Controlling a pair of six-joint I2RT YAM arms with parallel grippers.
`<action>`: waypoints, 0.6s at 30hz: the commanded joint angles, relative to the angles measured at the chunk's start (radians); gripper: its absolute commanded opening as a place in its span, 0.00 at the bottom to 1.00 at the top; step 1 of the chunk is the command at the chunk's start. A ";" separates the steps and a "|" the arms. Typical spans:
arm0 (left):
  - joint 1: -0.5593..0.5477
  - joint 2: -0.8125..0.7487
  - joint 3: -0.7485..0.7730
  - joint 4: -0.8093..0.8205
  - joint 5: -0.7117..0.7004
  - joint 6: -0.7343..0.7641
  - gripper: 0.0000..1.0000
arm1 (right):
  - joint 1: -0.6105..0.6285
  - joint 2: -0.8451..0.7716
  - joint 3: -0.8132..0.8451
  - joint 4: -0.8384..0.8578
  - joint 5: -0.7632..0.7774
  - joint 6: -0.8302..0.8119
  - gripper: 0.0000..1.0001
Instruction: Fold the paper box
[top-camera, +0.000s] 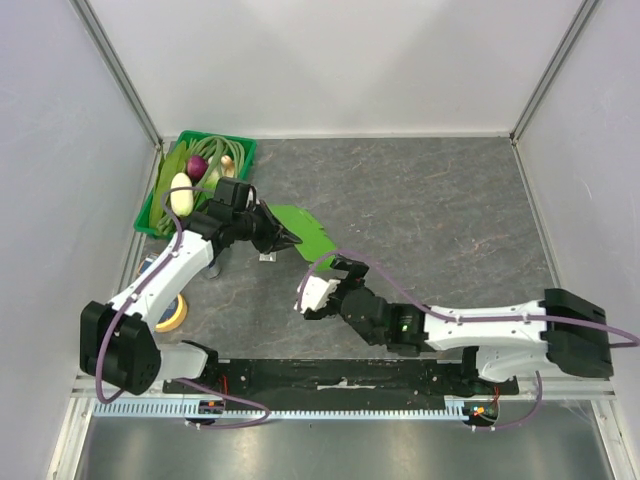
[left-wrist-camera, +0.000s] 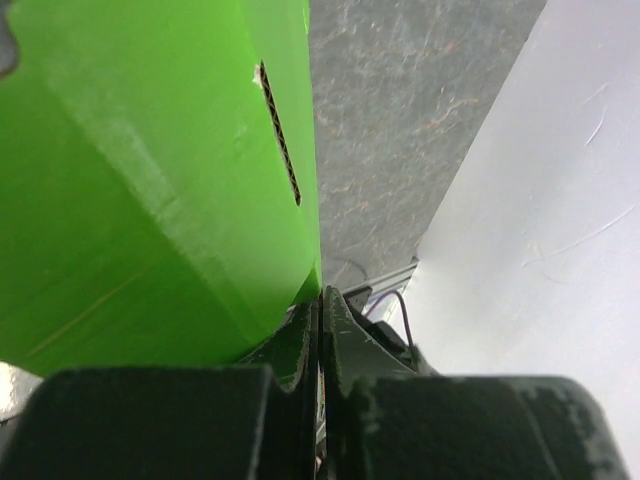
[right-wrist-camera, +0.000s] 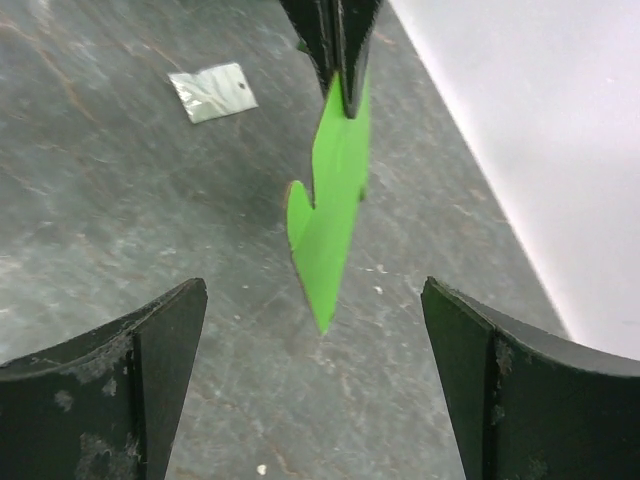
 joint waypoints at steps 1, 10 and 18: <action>0.010 -0.065 -0.013 -0.134 0.090 0.023 0.02 | 0.042 0.139 -0.028 0.386 0.312 -0.241 0.96; 0.018 -0.136 -0.044 -0.135 0.144 0.005 0.02 | 0.068 0.417 0.012 0.960 0.463 -0.580 0.63; 0.047 -0.327 -0.031 -0.060 0.118 0.029 0.61 | 0.071 0.478 0.000 1.052 0.500 -0.621 0.00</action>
